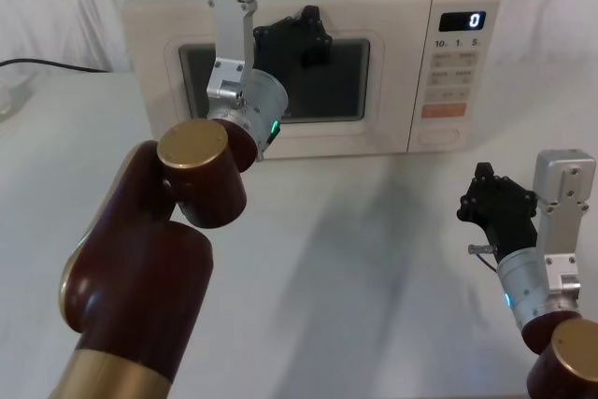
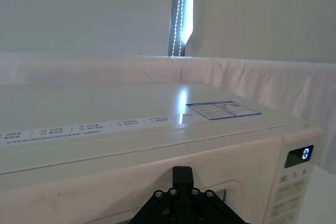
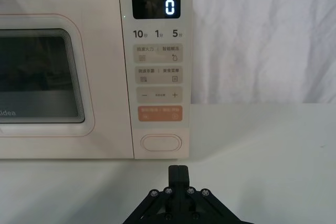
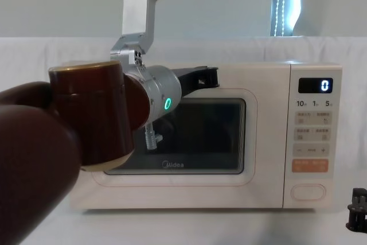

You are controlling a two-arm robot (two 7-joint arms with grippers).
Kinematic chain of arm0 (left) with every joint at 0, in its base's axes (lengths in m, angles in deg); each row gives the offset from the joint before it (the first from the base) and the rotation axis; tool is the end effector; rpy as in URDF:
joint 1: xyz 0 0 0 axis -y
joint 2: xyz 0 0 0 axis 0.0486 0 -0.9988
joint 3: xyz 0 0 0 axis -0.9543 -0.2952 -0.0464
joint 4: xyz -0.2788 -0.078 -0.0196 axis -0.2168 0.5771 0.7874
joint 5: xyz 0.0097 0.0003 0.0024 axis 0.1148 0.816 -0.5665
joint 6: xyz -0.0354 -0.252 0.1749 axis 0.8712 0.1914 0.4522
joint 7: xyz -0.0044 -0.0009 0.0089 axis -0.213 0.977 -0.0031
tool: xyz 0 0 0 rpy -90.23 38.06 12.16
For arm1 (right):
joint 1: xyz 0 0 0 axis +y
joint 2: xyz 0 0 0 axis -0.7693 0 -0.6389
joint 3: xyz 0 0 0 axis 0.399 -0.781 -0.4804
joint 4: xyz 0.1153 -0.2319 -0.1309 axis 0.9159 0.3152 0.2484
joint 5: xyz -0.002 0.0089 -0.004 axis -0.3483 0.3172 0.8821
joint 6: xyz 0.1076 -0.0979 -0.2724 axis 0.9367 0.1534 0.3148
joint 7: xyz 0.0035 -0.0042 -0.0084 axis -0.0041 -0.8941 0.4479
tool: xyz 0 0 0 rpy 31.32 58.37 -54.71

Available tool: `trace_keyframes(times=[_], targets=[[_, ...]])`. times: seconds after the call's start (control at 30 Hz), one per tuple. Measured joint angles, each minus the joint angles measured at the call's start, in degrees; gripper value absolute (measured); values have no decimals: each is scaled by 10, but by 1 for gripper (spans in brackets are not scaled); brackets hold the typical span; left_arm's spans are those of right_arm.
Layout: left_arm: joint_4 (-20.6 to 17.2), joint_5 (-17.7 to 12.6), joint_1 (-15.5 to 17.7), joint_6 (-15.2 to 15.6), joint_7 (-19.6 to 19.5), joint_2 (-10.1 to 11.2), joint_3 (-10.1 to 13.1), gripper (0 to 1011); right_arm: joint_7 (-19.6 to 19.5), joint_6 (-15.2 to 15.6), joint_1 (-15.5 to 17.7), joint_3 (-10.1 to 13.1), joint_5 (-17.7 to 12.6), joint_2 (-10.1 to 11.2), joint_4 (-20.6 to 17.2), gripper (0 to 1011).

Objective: Press the button to open the microwave door with one hand; close the microwave door with the other hand.

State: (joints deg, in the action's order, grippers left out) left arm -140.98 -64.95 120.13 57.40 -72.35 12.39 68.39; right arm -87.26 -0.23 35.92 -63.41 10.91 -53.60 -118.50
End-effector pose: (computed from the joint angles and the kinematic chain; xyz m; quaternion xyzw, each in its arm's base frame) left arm 0.4653 -0.1159 -0.1774 -0.0651 -0.0065 0.5377 0.8406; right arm 0.3460 0.0344 -0.3163 0.0280 -0.0120 -0.6833 0.7295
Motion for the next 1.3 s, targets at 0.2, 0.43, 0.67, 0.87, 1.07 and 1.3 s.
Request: trace_keyframes(times=[0.2, 0.43, 0.67, 0.87, 1.07, 1.3], targets=[[-23, 4, -17, 1, 0, 2, 1, 0, 0, 0, 0, 0, 0, 0, 0, 0], [-61, 6, -47, 8, 2, 12, 0, 0, 0, 0, 0, 0, 0, 0, 0, 0], [-104, 14, -89, 16, 3, 31, -11, 0, 0, 0, 0, 0, 0, 0, 0, 0], [-134, 20, -118, 19, 7, 46, -25, 0, 0, 0, 0, 0, 0, 0, 0, 0], [-164, 27, -151, 18, 8, 63, -42, 0, 0, 0, 0, 0, 0, 0, 0, 0], [-193, 28, -194, -5, 13, 81, -58, 0, 0, 0, 0, 0, 0, 0, 0, 0]])
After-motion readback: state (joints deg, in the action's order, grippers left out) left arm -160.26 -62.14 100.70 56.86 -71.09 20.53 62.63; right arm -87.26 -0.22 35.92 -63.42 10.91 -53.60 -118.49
